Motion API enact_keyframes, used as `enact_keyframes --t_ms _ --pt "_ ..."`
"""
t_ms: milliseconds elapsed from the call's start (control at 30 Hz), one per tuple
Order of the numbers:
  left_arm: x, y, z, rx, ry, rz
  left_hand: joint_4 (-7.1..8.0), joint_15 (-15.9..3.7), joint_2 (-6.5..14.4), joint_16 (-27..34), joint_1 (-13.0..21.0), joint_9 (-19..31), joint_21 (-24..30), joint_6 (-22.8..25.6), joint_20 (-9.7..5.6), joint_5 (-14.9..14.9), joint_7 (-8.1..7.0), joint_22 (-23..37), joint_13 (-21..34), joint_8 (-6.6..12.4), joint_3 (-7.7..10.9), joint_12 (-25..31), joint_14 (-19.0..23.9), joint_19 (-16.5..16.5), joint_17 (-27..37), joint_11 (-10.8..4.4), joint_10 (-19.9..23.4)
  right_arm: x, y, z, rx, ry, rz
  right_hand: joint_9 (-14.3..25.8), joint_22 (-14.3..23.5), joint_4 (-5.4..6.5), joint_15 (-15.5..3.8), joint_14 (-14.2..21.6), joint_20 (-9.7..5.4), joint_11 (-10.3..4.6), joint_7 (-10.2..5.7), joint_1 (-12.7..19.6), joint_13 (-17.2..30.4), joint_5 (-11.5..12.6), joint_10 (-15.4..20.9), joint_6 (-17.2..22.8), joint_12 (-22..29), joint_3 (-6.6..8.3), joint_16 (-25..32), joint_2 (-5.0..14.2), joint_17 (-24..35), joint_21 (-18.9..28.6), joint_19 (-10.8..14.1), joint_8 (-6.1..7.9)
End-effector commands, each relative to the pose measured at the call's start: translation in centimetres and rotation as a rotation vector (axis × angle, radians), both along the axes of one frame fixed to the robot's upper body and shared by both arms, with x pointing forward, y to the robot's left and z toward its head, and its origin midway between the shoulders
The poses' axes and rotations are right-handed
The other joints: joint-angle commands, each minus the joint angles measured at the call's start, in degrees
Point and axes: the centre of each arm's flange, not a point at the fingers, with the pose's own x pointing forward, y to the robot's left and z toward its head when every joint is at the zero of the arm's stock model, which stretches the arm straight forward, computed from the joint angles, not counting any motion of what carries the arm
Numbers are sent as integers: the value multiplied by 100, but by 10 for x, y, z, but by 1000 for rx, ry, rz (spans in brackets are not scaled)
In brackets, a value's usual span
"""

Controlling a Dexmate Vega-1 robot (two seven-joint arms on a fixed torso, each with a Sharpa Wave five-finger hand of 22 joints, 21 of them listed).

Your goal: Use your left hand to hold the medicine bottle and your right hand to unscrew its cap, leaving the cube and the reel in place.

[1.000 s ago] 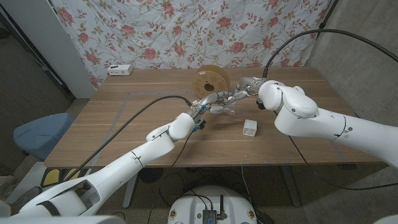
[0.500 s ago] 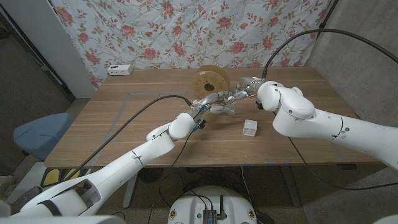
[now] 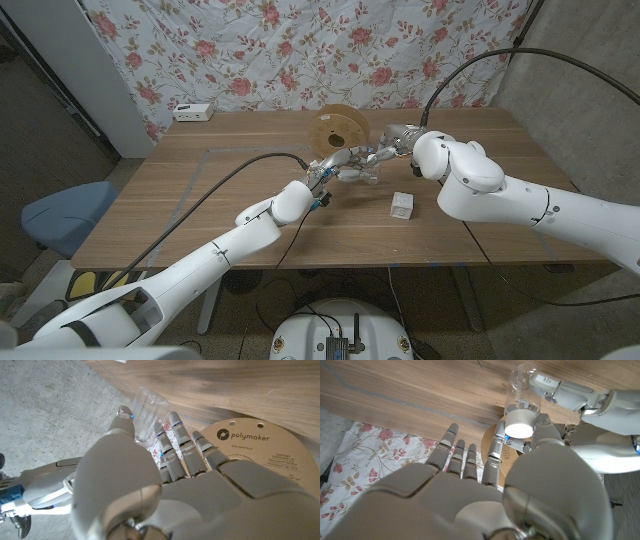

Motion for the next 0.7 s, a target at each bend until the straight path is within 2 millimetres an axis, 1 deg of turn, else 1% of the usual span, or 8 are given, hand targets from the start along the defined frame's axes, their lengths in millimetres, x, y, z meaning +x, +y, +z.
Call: enact_keyframes --t_ms 33,100,233,267,500,700 --pt "0 -1 -1 -1 2 2 11 -565 16 -17 -41 29 4 32 -470 -23 -24 17 30 -13 37 45 33 -19 -1 2 44 0 0 0 7 -6 14 37 26 -32 -17 75 -25 -33 -13 91 14 36 73 59 -7 49 50 25 22 50 62 51" --pt "-1 -1 -1 -1 3 2 10 -571 16 -18 -42 29 3 33 -470 -22 -19 17 30 -13 40 43 30 -21 -1 24 40 0 0 0 9 -9 15 45 26 -44 -26 81 -31 -36 -22 119 14 37 76 61 -10 62 51 38 22 49 63 62" --pt "-1 -2 -1 -1 4 3 11 -569 16 -17 -49 29 3 35 -470 -22 -23 17 30 -13 45 42 29 -20 -1 -3 38 -1 -1 -1 13 -16 13 71 25 -90 -43 107 -35 -74 -69 226 14 41 104 88 -15 107 51 64 19 49 86 109" --pt "-1 -2 -1 1 3 -1 12 -567 18 -17 -50 29 4 37 -476 -21 -27 17 30 -12 47 42 31 -19 -1 -10 39 -1 -1 -1 15 -18 13 75 25 -95 -51 111 -40 -71 -61 240 14 41 111 87 -15 112 52 67 19 50 90 114" --pt "-1 -2 -2 -1 6 2 11 -568 15 -17 -56 29 4 37 -476 -21 -28 17 30 -13 53 44 28 -19 -1 10 44 -1 -3 -2 24 -18 20 117 24 -132 -124 156 -44 -103 -114 377 14 44 170 175 -17 165 58 100 19 45 111 207" --pt "-1 -3 -3 2 4 -8 15 -563 20 -15 -66 29 2 31 -470 -22 -40 18 31 -16 60 43 32 -24 0 14 41 -1 -4 -3 40 -18 24 131 24 -160 -186 211 -42 -225 -154 508 14 42 226 214 -17 217 69 130 18 44 138 258"
